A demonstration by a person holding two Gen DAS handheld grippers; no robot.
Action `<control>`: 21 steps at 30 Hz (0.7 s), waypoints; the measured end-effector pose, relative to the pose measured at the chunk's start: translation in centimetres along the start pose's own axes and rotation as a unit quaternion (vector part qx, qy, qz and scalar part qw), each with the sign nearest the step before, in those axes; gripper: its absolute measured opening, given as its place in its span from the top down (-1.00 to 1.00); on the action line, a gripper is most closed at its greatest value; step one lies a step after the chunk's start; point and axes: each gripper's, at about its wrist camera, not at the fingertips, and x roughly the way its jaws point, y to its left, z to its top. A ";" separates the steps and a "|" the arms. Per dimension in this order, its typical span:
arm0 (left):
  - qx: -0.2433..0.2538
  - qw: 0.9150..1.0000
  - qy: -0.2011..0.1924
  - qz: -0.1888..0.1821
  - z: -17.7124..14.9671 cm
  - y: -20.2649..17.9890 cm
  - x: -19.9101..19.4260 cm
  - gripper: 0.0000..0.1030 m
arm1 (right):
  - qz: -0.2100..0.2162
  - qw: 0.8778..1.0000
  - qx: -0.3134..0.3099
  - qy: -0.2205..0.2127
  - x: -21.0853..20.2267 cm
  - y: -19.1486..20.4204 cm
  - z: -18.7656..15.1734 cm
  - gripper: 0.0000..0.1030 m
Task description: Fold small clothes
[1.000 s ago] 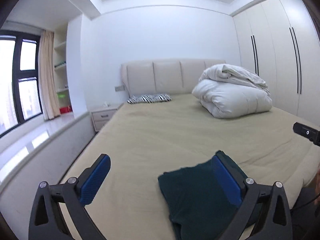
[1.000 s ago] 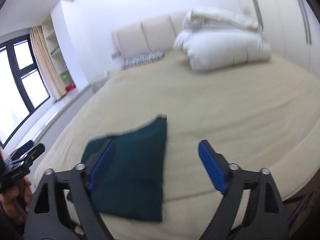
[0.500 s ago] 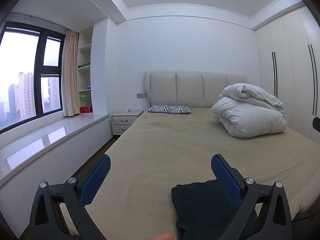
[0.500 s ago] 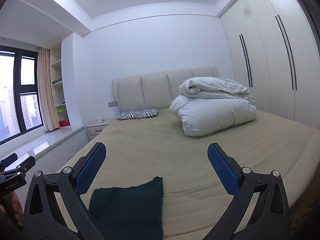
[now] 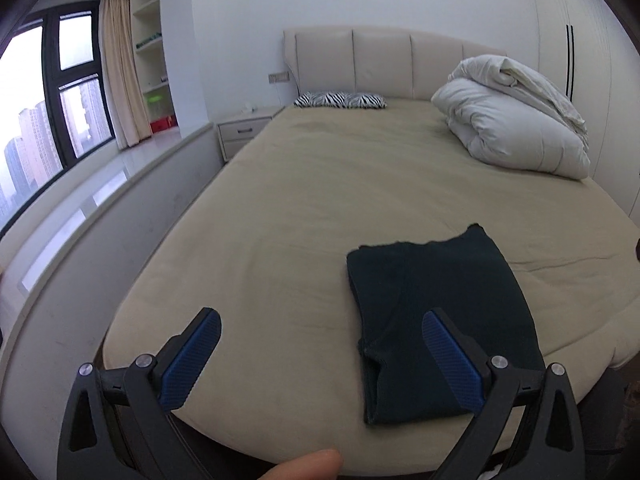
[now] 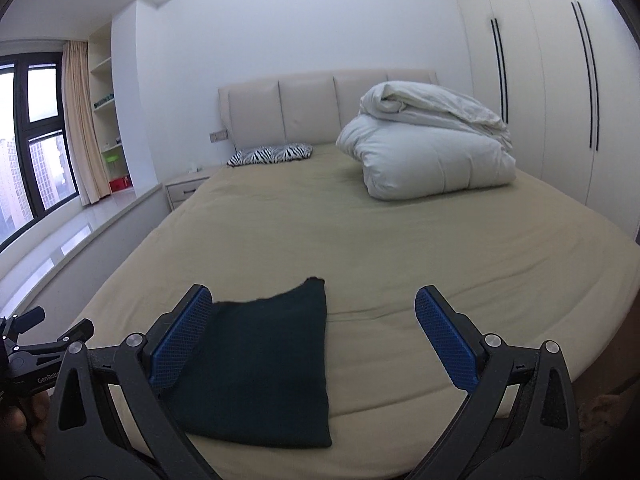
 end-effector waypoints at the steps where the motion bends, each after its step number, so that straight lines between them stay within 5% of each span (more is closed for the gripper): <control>1: -0.006 1.000 0.017 -0.013 -0.3 0.0 0.7 -1.00 | -0.002 1.000 0.001 0.019 1.1 0.0 -0.5 -1.00; 10: -0.001 0.997 0.067 -0.026 -2.5 -1.0 3.8 -1.00 | -0.021 0.981 0.011 0.190 10.0 -0.5 -6.4 -1.00; 21: -0.016 0.994 0.099 -0.034 -3.8 -0.2 6.0 -1.00 | -0.030 0.975 -0.022 0.219 11.8 1.0 -9.3 -1.00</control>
